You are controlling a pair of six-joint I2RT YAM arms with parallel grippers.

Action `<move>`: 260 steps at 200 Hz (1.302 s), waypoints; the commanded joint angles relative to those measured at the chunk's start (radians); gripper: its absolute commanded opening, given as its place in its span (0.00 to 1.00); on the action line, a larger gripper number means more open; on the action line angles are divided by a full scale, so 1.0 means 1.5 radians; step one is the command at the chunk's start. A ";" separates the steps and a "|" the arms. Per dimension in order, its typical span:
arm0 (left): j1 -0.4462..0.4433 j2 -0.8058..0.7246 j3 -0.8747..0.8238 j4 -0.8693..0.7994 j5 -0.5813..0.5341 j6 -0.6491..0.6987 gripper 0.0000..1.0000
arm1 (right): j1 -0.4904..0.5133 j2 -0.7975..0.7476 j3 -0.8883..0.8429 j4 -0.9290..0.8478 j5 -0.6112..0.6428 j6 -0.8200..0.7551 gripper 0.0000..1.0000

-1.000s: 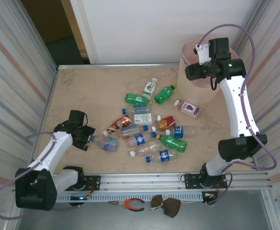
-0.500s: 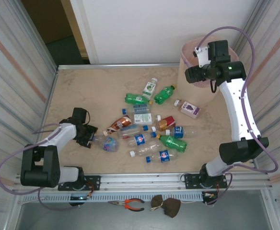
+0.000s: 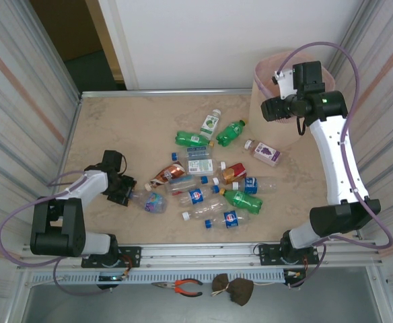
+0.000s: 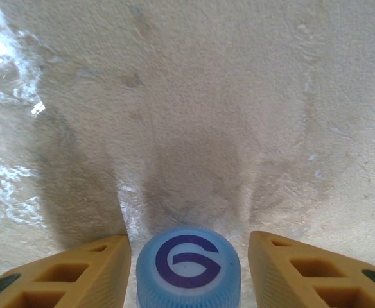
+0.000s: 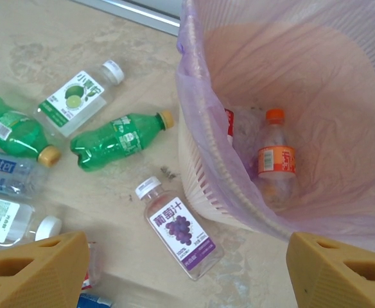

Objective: Put the plastic bottles in the bin

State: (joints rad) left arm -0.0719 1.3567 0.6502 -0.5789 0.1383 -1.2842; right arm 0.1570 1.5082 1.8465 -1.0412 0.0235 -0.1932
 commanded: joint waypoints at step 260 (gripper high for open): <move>0.012 -0.316 0.052 0.134 0.075 0.263 0.20 | 0.039 -0.132 -0.108 0.110 -0.310 0.066 0.80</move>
State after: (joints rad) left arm -0.0643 0.9382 0.6792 -0.5011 0.1612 -1.0512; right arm 0.2039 1.3731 1.7340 -0.9680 -0.2401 -0.1585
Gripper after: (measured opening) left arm 0.328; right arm 0.800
